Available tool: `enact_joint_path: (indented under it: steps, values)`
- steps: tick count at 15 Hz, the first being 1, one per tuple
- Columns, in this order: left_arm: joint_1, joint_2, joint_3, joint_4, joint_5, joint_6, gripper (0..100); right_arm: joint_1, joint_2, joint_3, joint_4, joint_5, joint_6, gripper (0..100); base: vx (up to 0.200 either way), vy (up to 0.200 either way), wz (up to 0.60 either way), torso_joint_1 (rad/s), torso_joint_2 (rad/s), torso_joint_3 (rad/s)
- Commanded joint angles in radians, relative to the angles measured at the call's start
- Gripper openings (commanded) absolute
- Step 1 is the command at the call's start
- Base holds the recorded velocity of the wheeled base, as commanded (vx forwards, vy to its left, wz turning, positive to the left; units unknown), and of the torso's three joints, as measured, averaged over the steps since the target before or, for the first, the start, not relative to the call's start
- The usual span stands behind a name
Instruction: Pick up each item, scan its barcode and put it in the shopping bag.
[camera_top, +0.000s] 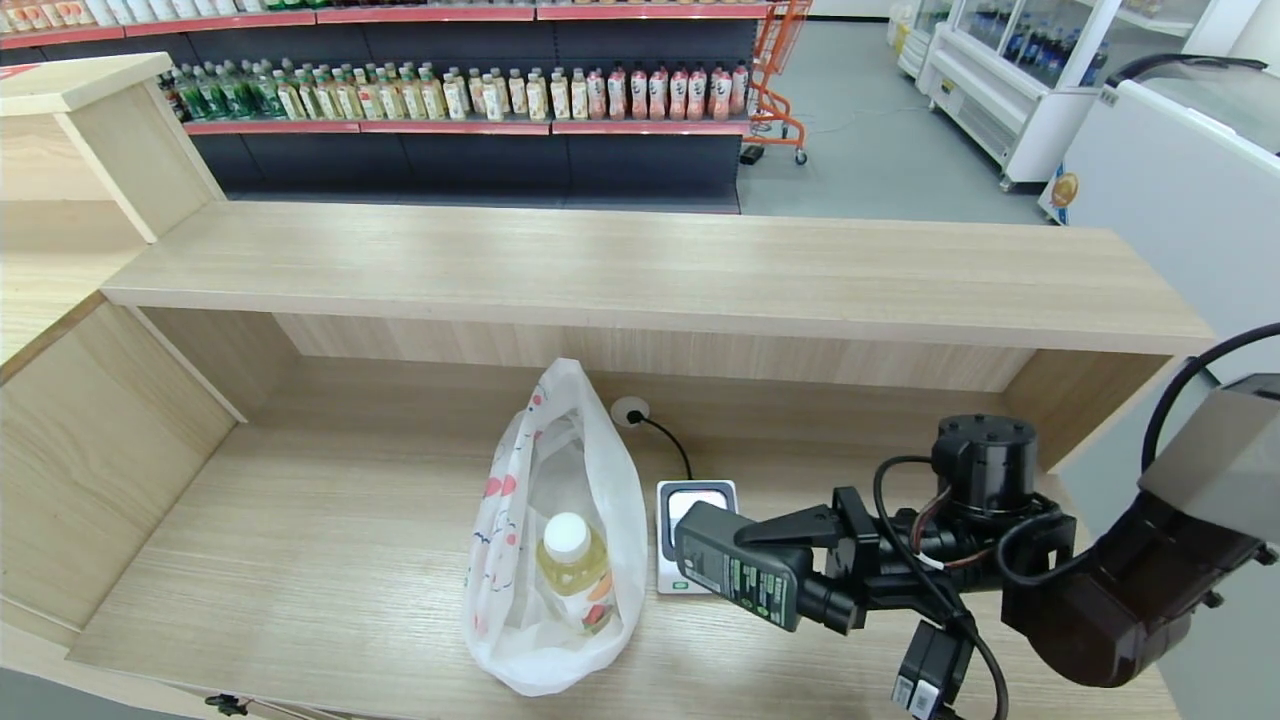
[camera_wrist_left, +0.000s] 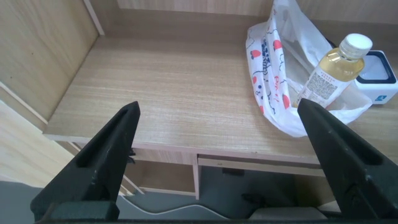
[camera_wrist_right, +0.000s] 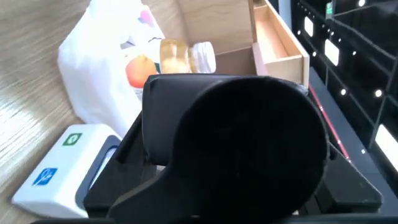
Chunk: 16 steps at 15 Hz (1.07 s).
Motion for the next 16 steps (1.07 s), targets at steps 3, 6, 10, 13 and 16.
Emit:
enact_joint_path:
  steps: [3, 6, 10, 13, 16]
  values:
    - [0.0, 0.0, 0.0, 0.0, 0.0, 0.0, 100, 0.019, 0.019, -0.095, 0.002, 0.002, 0.008, 0, 0.0, 0.0, 0.0, 0.0, 0.0, 0.0]
    - [0.0, 0.0, 0.0, 0.0, 0.0, 0.0, 100, 0.028, 0.004, -0.123, -0.002, 0.002, 0.074, 0, 0.0, 0.0, 0.0, 0.0, 0.0, 0.0]
    - [0.0, 0.0, 0.0, 0.0, 0.0, 0.0, 100, 0.076, -0.005, -0.158, 0.004, 0.002, 0.274, 0, 0.0, 0.0, 0.0, 0.0, 0.0, 0.0]
    - [0.0, 0.0, 0.0, 0.0, 0.0, 0.0, 100, 0.092, 0.005, -0.19, 0.006, 0.003, 0.363, 0, 0.0, 0.0, 0.0, 0.0, 0.0, 0.0]
    - [-0.001, 0.0, 0.0, 0.0, 0.0, 0.0, 100, 0.092, 0.019, -0.184, 0.009, 0.003, 0.367, 0, 0.0, 0.0, 0.0, 0.0, 0.0, 0.0]
